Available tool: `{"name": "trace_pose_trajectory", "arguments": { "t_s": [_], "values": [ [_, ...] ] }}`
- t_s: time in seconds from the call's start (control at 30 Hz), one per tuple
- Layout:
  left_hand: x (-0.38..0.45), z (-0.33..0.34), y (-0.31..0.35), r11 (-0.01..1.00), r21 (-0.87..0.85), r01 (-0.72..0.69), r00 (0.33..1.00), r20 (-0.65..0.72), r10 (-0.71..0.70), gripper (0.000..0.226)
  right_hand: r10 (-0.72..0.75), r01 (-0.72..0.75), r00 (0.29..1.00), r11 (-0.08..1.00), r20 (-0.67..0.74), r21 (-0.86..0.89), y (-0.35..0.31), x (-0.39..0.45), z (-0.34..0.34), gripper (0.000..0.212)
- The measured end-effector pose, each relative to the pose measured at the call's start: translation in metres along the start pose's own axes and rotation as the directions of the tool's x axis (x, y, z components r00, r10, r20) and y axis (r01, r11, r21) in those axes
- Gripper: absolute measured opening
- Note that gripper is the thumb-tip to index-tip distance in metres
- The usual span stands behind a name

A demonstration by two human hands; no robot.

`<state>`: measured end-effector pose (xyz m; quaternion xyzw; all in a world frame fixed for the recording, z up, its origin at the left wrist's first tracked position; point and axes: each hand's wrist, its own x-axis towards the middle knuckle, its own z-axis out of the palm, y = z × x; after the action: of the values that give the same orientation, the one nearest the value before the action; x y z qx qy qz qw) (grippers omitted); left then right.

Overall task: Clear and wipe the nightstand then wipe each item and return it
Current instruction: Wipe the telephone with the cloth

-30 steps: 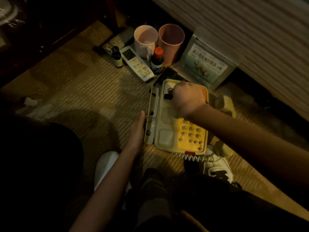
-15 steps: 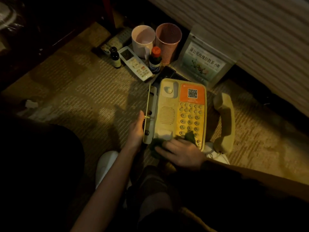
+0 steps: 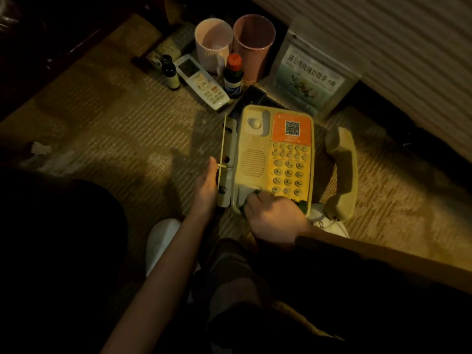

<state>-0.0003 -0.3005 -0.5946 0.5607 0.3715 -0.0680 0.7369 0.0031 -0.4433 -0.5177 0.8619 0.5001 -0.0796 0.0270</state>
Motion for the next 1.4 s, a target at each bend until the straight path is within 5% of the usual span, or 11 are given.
{"name": "trace_pose_trajectory", "arguments": {
  "t_s": [0.13,0.27,0.3,0.43,0.5,0.6,0.7,0.97,1.13,1.3,1.4],
  "values": [
    [0.004,-0.002,-0.004,0.996,-0.09,-0.001,0.998,0.068,0.007,0.091,0.176,-0.234,0.963,0.923,0.205,0.305,0.008,0.007,-0.006,0.026],
    [0.004,-0.004,0.0,0.991,-0.114,0.07,0.997,0.024,-0.068,0.082,0.357,-0.473,0.857,0.258,0.371,0.842,0.03,0.019,-0.031,0.016],
    [0.006,-0.005,-0.002,0.991,-0.105,0.083,0.997,0.012,-0.082,0.076,0.401,-0.46,0.853,0.273,0.334,0.845,0.039,0.028,-0.038,0.018],
    [0.012,-0.003,-0.004,0.991,-0.118,0.071,0.997,0.024,-0.069,0.077,0.364,-0.316,0.924,0.898,-0.115,0.306,0.082,0.08,-0.058,0.035],
    [0.012,-0.002,0.0,0.989,-0.135,0.056,0.998,-0.012,-0.058,0.066,0.24,-0.238,0.97,0.97,-0.048,0.044,0.095,0.111,-0.061,0.037],
    [0.01,-0.001,-0.003,0.964,-0.259,0.055,0.997,0.068,-0.039,0.066,0.119,-0.061,0.954,0.976,0.274,-0.211,0.096,0.145,-0.059,0.033],
    [0.012,-0.004,-0.011,0.939,-0.335,0.08,0.987,0.157,-0.028,0.089,0.103,0.002,0.91,0.968,0.401,-0.251,0.089,0.161,-0.055,0.025],
    [0.008,0.0,-0.008,0.962,-0.272,0.009,1.0,0.029,-0.001,0.081,0.305,-0.278,0.943,0.942,0.131,-0.189,0.061,0.151,-0.026,0.031],
    [0.011,0.0,-0.01,0.973,-0.22,-0.073,0.997,0.013,0.078,0.067,0.43,-0.404,0.9,0.885,-0.072,0.23,0.076,0.142,-0.033,0.055],
    [0.016,0.0,-0.012,0.959,-0.272,-0.08,0.997,-0.006,0.081,0.065,0.397,-0.399,0.916,0.916,0.064,0.029,0.086,0.148,-0.044,0.068],
    [0.014,0.003,-0.007,0.956,-0.286,-0.07,0.997,-0.052,0.057,0.06,0.347,-0.362,0.929,0.924,0.126,0.124,0.086,0.153,-0.041,0.088]
  ]
}}
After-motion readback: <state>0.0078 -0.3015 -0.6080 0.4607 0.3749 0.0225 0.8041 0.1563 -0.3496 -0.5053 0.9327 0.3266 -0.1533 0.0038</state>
